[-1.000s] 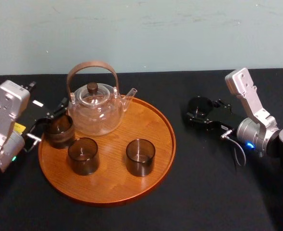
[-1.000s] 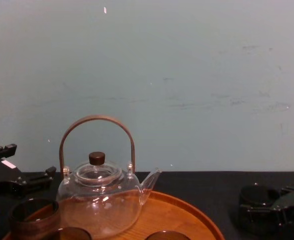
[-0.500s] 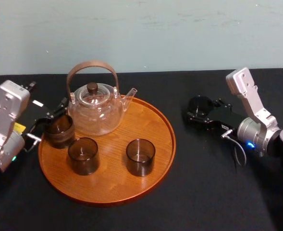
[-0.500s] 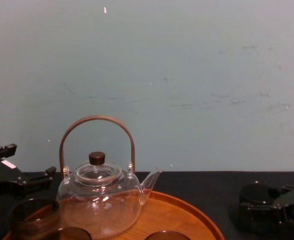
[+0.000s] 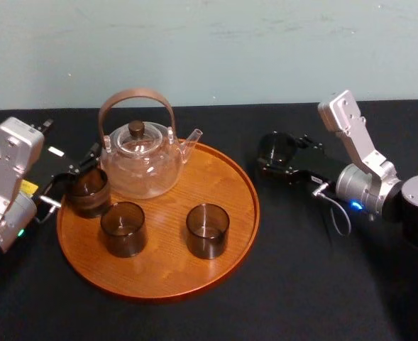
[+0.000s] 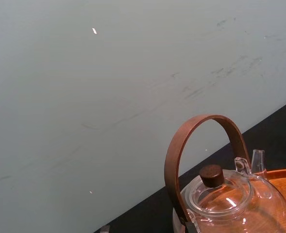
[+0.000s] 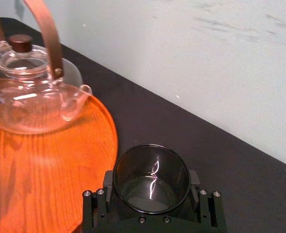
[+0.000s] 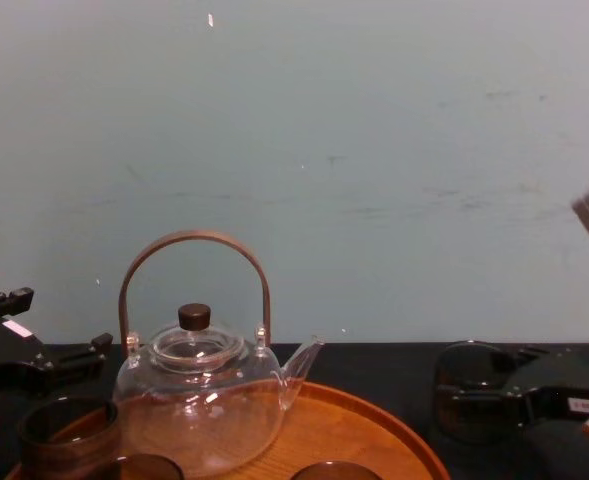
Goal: Pick up the glass from the table and place it on the tray.
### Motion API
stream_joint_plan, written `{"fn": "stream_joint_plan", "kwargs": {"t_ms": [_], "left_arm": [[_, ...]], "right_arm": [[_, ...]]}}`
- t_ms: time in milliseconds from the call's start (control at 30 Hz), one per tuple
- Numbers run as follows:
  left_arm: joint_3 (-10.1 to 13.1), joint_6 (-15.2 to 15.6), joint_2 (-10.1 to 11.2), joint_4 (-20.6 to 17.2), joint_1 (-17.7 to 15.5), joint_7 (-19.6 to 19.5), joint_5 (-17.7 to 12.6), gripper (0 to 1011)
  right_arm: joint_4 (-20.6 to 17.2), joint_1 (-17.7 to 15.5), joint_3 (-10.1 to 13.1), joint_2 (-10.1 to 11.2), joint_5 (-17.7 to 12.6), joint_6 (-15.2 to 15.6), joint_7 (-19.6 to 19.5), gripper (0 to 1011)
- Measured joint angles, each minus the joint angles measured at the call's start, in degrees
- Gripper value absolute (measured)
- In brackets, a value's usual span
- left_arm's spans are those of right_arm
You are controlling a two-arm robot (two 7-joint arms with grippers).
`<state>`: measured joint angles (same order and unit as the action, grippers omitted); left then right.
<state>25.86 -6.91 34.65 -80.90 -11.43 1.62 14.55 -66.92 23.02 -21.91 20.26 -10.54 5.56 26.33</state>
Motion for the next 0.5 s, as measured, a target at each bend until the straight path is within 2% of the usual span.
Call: {"fn": "stream_joint_plan", "kwargs": {"t_ms": [500], "left_arm": [[0.0,0.0,0.0,0.0,0.0,0.0,0.0,1001]], "right_arm": [[2.7,3.3,-3.7,-2.5,1.0,-0.8,1.8,907]]}}
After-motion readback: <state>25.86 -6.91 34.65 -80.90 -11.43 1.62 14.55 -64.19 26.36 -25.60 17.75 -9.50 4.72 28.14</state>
